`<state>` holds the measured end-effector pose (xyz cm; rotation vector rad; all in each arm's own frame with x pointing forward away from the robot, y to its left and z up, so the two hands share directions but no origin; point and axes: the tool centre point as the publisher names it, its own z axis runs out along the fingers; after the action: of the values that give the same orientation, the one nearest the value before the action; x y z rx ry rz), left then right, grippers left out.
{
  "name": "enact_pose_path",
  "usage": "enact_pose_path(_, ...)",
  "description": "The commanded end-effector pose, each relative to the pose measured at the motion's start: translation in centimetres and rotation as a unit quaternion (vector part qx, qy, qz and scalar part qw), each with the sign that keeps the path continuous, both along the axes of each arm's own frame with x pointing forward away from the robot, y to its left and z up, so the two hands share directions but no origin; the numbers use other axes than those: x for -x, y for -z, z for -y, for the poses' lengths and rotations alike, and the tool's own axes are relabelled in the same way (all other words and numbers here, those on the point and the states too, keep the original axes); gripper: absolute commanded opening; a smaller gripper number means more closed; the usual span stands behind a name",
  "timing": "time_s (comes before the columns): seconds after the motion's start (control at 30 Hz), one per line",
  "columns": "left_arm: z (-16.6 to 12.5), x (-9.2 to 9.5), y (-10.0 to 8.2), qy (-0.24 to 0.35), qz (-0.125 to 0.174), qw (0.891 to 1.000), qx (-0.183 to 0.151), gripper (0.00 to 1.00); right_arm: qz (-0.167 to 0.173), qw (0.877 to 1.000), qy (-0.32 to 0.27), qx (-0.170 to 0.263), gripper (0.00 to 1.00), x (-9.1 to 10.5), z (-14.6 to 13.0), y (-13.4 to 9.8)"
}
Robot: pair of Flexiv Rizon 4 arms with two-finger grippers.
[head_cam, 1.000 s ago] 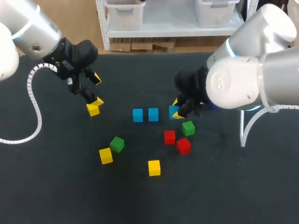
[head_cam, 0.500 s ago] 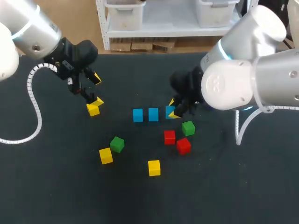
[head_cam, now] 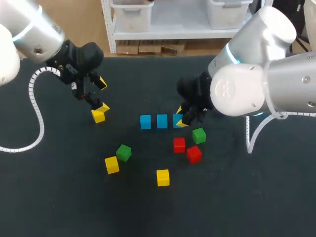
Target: Place the blue cubes, place green cubes on the blue cubes, place the yellow cubes on the green cubes, then place the red cubes on the yellow cubes, and place purple cube on the red cubes.
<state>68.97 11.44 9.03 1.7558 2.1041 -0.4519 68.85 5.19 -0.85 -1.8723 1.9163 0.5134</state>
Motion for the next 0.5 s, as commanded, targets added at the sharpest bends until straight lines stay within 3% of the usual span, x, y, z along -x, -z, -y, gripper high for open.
enact_pose_path(0.03, -0.12, 0.07, 0.04, 0.001, 0.001, 1.000, 0.002, 1.00, -0.001, 1.000, 0.001, 0.001, 0.00, -0.18, -0.05, 0.12)
enact_pose_path(0.5, -0.12, 0.07, 0.04, 0.001, 0.001, 1.000, 0.002, 1.00, -0.003, 1.000, 0.003, 0.002, 0.00, -0.35, 0.21, 0.29)
